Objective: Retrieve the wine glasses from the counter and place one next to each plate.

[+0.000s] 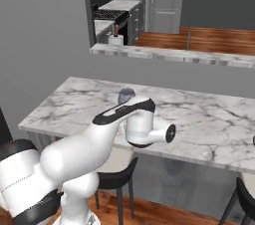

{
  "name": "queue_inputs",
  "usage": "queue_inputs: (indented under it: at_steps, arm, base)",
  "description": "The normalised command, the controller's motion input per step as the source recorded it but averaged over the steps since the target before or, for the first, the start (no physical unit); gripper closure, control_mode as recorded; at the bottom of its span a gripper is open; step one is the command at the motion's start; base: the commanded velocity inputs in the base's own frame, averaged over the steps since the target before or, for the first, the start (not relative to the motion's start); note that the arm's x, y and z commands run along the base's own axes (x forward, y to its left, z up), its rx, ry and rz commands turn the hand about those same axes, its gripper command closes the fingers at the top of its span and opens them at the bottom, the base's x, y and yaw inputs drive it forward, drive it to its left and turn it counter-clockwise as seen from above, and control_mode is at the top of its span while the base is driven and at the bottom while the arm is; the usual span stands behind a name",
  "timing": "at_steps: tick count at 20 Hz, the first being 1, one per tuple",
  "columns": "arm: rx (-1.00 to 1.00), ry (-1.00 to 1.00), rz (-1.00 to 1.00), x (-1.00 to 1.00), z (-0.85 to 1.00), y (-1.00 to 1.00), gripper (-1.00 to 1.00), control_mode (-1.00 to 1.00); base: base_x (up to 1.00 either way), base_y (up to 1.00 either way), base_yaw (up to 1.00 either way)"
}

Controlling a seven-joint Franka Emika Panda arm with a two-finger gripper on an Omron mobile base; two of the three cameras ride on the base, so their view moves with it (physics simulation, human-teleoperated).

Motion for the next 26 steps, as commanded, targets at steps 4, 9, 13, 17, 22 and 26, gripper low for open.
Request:
queue_inputs:
  at_steps: [4, 9, 13, 17, 22, 26]
  arm:
    - [-0.03, 0.01, 0.06, 0.49, -0.29, -0.22, 1.0, -1.0]
    - [-0.02, 0.01, 0.06, 0.45, -0.23, -0.23, 1.0, -1.0]
    - [0.0, 0.01, 0.06, 0.43, -0.18, -0.23, 1.0, -1.0]
    - [-0.01, 0.0, 0.09, 0.32, -0.16, -0.16, 1.0, -1.0]
    - [-0.03, 0.0, 0.13, 0.22, -0.16, -0.01, 1.0, -1.0]
    - [-0.06, -0.03, 0.17, 0.01, -0.04, 0.0, 1.0, -1.0]
  base:
    - [0.0, 0.0, 0.0]
    - [0.0, 0.0, 0.0]
    - [0.0, 0.0, 0.0]
    - [0.0, 0.0, 0.0]
    - [0.0, 0.0, 0.0]
    - [0.0, 0.0, 0.0]
